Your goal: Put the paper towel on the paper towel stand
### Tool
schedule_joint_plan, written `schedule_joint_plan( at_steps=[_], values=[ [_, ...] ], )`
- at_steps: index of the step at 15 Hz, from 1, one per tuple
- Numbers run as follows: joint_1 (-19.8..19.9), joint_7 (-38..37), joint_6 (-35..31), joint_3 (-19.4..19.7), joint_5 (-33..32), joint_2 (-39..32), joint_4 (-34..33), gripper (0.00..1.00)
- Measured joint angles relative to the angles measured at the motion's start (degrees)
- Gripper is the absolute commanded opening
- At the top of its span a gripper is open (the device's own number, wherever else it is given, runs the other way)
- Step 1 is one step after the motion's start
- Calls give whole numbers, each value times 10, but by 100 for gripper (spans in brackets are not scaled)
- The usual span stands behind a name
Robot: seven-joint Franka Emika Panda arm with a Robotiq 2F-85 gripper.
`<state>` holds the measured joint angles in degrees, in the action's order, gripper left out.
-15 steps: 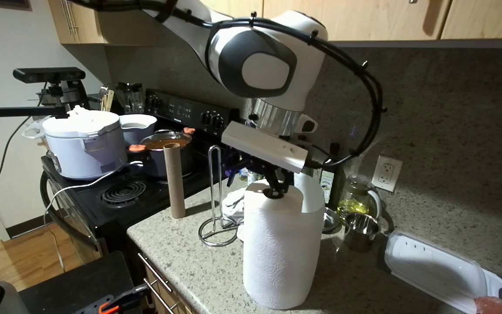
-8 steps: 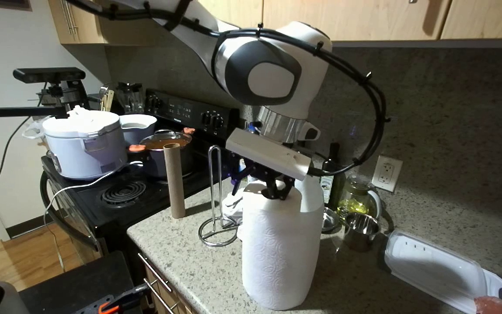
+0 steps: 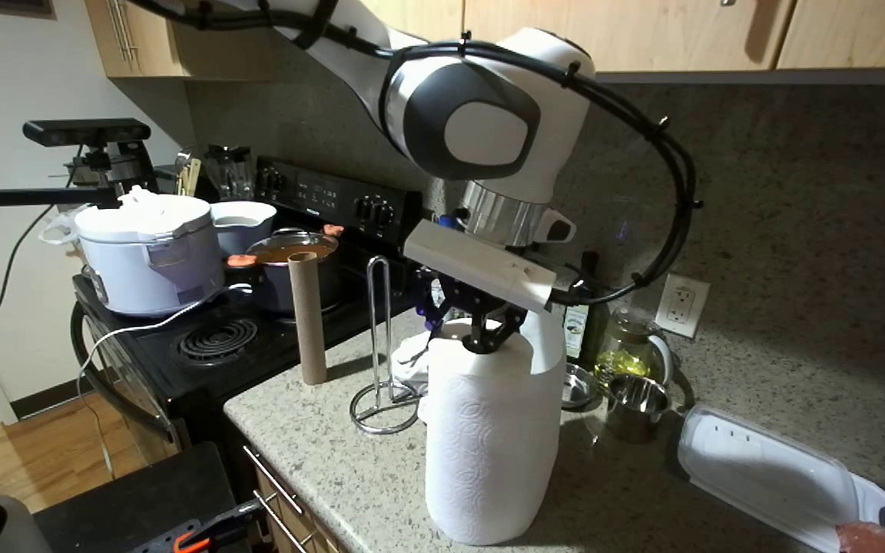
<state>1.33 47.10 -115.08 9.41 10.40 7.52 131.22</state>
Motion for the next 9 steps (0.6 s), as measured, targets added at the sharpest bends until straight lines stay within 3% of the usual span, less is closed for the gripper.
schedule_joint_plan(
  at_steps=[5,6,7,8,9],
  values=[
    [0,-2,0,-3,0,3,-11,48],
    [0,-2,0,-4,0,4,-15,44],
    [0,-2,0,-5,0,6,-19,37],
    [0,-2,0,-7,0,7,-23,19],
    [0,-2,0,-8,0,9,-27,9]
  ],
)
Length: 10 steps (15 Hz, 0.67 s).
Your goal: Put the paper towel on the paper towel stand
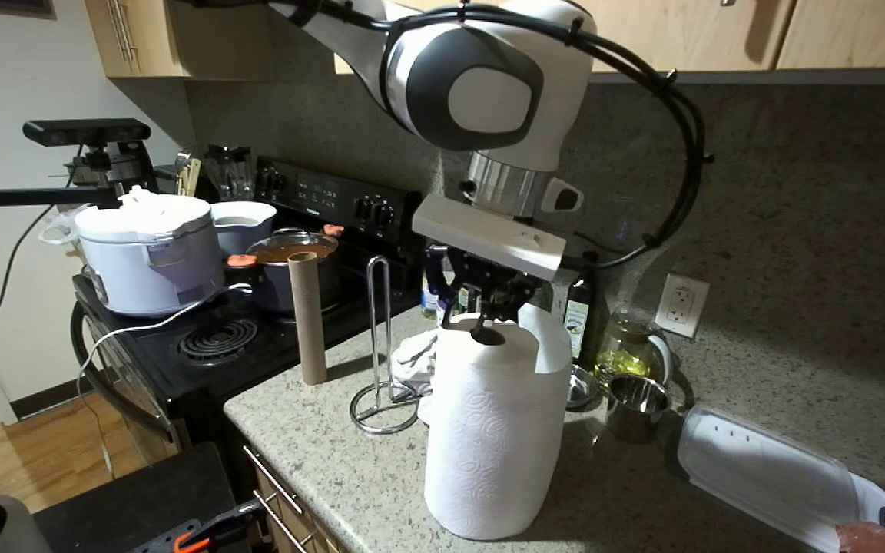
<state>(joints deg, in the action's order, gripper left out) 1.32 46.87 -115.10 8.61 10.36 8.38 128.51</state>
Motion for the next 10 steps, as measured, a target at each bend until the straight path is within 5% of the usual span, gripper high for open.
schedule_joint_plan(
  at_steps=[1,2,3,6,10],
  values=[
    [0,0,0,-1,0,0,-3,7],
    [0,0,0,-2,-1,0,-5,29],
    [0,0,0,-3,-2,0,-5,39],
    [0,-1,0,-4,-4,-1,-5,52],
    [0,-2,0,-4,-4,4,-6,83]
  ],
)
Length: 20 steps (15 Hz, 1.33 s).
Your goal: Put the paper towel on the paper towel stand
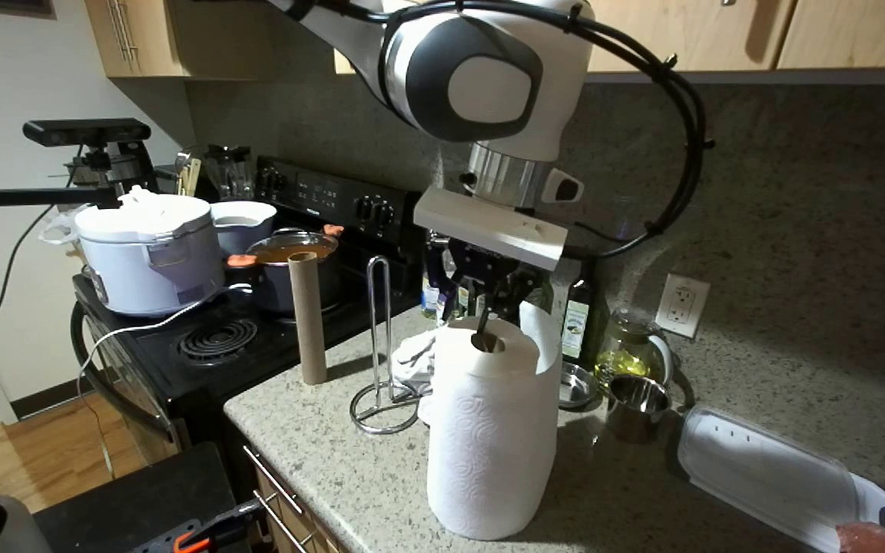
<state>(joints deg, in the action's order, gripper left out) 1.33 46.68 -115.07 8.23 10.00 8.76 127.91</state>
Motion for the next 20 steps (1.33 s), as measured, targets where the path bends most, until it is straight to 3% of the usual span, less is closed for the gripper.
schedule_joint_plan(
  at_steps=[2,3,10,20],
  values=[
    [1,-1,0,0,0,7,0,98],
    [1,-5,0,0,-1,12,1,100],
    [1,-53,12,0,-7,37,14,98],
    [1,-66,22,0,-7,23,36,100]
  ],
)
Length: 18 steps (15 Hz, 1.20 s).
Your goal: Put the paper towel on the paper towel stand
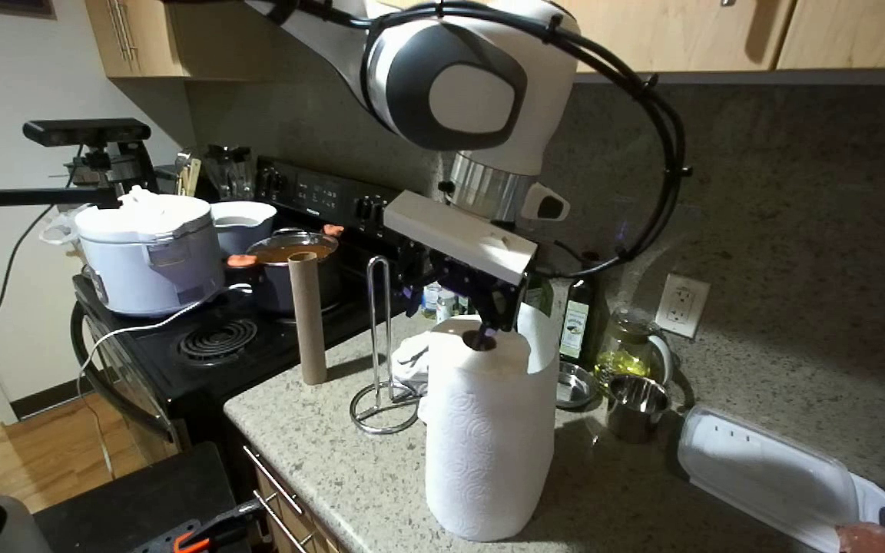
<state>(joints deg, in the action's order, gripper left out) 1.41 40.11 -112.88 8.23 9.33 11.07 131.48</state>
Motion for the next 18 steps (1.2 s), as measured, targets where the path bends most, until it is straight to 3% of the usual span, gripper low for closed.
schedule_joint_plan(
  at_steps=[18],
  values=[
    [-4,0,0,-14,-2,-15,-15,100]
  ],
)
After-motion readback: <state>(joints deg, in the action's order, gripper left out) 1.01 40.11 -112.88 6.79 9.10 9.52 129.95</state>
